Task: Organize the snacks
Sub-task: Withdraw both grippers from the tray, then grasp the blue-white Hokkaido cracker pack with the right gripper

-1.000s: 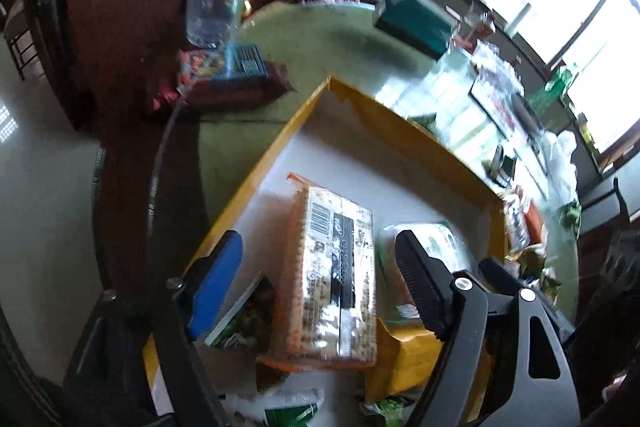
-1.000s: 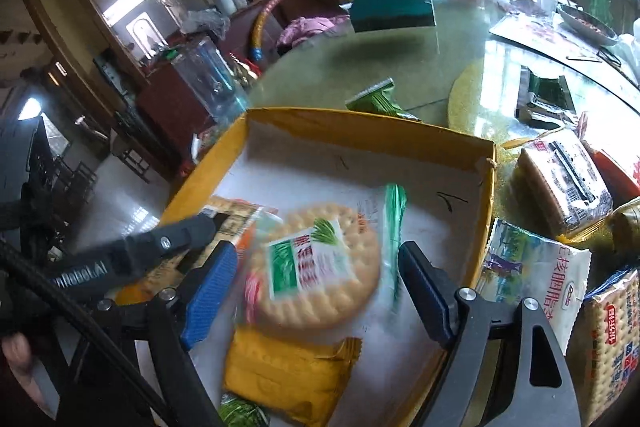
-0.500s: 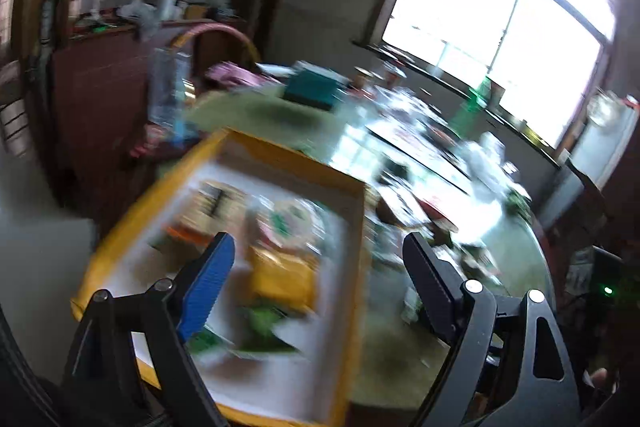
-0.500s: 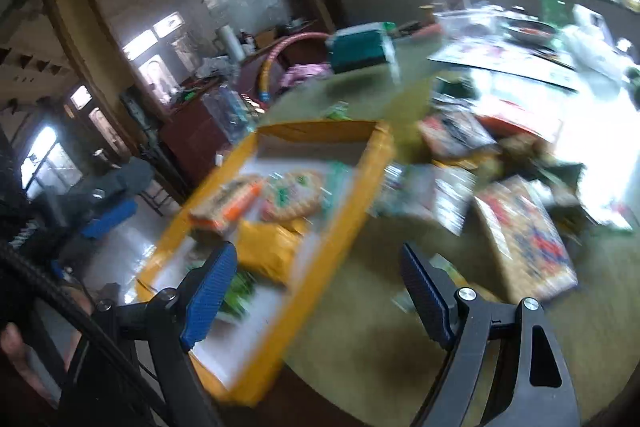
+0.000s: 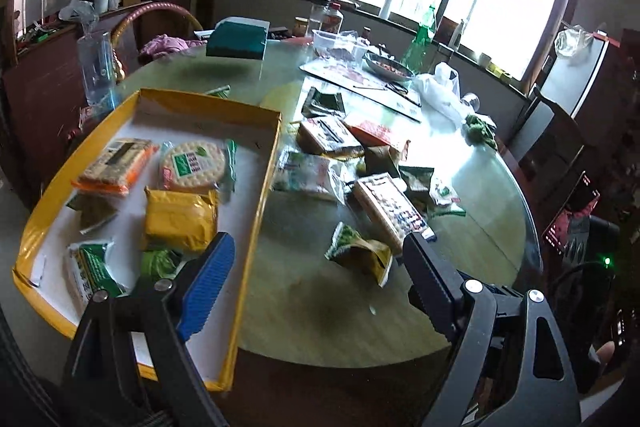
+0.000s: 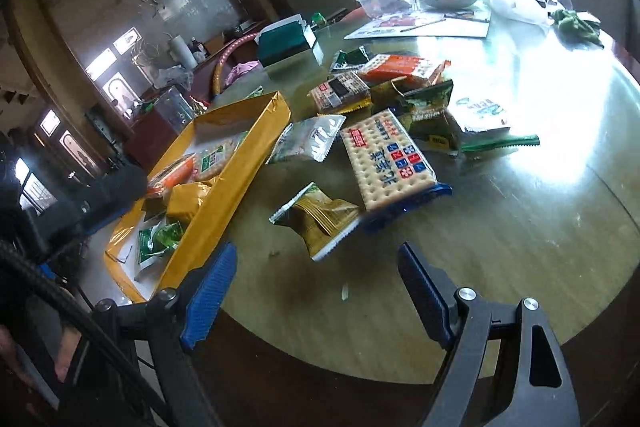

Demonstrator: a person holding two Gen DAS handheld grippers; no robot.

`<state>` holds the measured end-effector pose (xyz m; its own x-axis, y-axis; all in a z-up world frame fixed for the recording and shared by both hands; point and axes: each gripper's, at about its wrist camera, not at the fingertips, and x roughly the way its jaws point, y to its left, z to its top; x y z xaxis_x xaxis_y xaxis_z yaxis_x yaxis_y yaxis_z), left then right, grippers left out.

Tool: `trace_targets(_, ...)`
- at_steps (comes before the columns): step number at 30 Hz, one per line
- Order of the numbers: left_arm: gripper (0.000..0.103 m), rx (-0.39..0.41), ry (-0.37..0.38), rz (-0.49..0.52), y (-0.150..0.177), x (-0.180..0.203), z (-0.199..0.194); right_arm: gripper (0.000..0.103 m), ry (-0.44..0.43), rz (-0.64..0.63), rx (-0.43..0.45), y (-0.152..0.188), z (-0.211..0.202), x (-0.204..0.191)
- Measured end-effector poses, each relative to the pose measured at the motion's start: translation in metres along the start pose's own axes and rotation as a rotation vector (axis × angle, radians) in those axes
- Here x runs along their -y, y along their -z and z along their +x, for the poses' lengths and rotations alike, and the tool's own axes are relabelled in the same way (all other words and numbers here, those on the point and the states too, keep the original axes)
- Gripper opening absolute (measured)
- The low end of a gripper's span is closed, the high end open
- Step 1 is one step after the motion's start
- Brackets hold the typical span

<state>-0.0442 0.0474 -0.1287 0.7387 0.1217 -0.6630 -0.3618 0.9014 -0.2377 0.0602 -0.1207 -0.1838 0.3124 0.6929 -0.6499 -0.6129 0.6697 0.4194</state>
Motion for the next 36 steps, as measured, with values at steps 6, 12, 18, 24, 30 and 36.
trace_targets(6,0.086,-0.021,-0.008,0.001,0.005,0.004,0.004,0.083,-0.008,0.015,-0.006,0.004,-0.001,0.009)
trace_targets(12,0.086,-0.039,-0.001,0.007,0.007,0.007,0.010,0.083,0.019,0.034,0.001,0.006,-0.006,0.023)
trace_targets(18,0.086,-0.051,0.001,0.013,0.009,0.008,0.014,0.083,0.041,0.062,0.014,0.005,-0.014,0.040)
trace_targets(24,0.086,-0.065,0.001,0.014,0.009,0.008,0.019,0.083,0.045,0.073,0.007,0.002,-0.012,0.048)
trace_targets(30,0.086,-0.082,0.002,0.017,0.011,0.009,0.025,0.083,0.031,0.066,-0.001,-0.007,-0.004,0.048)
trace_targets(36,0.086,-0.089,0.009,0.022,0.014,0.008,0.025,0.082,0.011,0.049,-0.035,-0.025,0.014,0.047)
